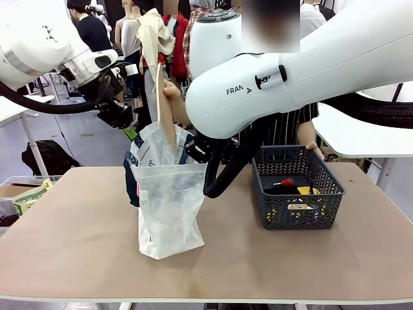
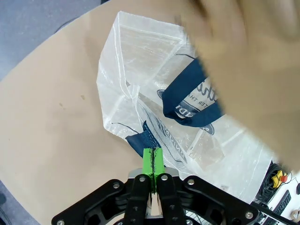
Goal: Transfer purchased items from the store into the shopping bag.
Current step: Move the Reusable shopping bag to the right side of the table.
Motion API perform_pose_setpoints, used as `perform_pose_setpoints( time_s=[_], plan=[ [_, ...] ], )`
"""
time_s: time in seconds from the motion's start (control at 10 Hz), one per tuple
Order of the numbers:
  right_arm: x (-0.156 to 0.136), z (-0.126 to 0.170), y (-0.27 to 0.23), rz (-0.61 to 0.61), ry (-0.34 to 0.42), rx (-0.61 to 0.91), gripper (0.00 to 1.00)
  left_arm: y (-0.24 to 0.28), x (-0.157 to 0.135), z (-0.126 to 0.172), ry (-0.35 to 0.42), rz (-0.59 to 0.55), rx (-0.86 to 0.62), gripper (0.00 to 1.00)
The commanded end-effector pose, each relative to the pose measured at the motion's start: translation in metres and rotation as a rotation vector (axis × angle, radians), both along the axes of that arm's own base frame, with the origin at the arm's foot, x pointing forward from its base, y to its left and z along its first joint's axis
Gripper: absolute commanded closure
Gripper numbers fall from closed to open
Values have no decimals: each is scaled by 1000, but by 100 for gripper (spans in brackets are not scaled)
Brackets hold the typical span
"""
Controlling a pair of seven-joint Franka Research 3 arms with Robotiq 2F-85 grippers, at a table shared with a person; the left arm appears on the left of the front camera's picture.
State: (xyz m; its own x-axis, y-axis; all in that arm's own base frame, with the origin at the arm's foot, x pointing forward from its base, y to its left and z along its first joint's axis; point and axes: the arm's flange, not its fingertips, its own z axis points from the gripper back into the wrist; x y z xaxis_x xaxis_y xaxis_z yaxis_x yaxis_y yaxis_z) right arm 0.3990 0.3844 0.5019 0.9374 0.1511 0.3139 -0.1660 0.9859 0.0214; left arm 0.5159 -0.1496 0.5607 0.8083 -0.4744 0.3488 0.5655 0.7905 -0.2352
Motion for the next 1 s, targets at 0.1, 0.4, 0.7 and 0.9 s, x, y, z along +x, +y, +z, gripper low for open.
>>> perform_pose_setpoints(
  time_s=[0.1, 0.4, 0.7, 0.9],
  plan=[
    [-3, -1, -3, -2, -3, -6, 100, 1, -1, 2, -4, -1, -4, 100],
    [-3, -1, -3, -2, -3, -6, 100, 1, -1, 2, -4, -1, -4, 100],
    [-3, -1, -3, -2, -3, -6, 100, 1, -1, 2, -4, -1, -4, 100],
    [-3, -1, -3, -2, -3, -6, 100, 1, -1, 2, -4, -1, -4, 100]
  ],
)
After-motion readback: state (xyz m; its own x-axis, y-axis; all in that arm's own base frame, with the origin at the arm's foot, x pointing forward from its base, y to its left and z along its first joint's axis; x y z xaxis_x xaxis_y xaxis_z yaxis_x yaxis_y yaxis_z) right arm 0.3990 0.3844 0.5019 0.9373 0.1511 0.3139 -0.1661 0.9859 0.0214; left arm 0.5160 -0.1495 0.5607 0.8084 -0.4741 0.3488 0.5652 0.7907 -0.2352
